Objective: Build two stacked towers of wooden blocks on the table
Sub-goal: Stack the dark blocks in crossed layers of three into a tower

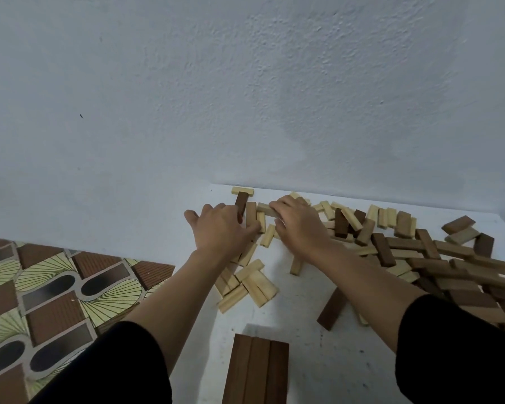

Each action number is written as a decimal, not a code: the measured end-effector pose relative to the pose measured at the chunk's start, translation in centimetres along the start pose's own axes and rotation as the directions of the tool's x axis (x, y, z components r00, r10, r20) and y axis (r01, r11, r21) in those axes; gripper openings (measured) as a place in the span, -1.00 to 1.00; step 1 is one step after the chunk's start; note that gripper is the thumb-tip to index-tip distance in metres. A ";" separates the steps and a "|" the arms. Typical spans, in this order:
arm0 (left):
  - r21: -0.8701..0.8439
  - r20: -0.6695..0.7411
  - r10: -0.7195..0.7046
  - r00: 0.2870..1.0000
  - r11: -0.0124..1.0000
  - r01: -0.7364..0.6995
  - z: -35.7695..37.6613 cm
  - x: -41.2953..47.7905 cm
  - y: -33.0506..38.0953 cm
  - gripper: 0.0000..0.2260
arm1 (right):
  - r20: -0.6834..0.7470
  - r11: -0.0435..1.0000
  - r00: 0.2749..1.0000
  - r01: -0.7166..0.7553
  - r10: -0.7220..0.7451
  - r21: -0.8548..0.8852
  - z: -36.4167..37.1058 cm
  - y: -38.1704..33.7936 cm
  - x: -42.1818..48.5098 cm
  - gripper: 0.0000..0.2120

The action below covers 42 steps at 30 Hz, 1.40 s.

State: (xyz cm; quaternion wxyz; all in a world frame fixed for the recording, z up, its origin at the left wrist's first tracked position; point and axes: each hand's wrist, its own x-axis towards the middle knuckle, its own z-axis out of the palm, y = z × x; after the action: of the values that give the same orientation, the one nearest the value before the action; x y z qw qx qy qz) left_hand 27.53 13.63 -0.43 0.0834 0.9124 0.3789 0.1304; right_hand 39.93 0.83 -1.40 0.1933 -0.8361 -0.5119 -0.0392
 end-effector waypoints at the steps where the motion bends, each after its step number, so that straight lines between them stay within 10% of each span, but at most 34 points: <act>1: 0.010 0.010 0.004 1.000 1.000 -0.004 0.0 0.0 0.1 -0.63 | -0.019 1.000 1.000 0.001 -0.001 0.003 0.2 0.0 0.1 -0.67; 11: -0.079 -0.001 -0.004 1.000 0.997 0.004 -1.4 -0.6 0.2 -0.57 | -0.136 0.954 0.974 -0.138 0.179 0.266 0.0 -0.8 -1.3 -0.91; 21: -0.471 0.010 0.019 1.000 0.882 -0.012 -9.6 -8.0 2.2 -0.80 | 0.042 0.568 0.914 -0.286 0.403 0.772 -6.6 -3.5 -9.2 -0.61; 42: -0.525 0.018 0.223 0.975 0.832 -0.181 -7.1 -29.7 8.7 -0.86 | 0.140 0.563 0.863 -0.431 0.486 0.705 -11.1 -3.4 -30.2 -0.70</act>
State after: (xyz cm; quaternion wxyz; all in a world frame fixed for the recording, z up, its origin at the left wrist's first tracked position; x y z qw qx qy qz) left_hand 11.08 -13.24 3.36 0.3275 0.8949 0.2275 0.2003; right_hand 24.14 -27.18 1.86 0.5241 -0.7947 -0.2436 0.1855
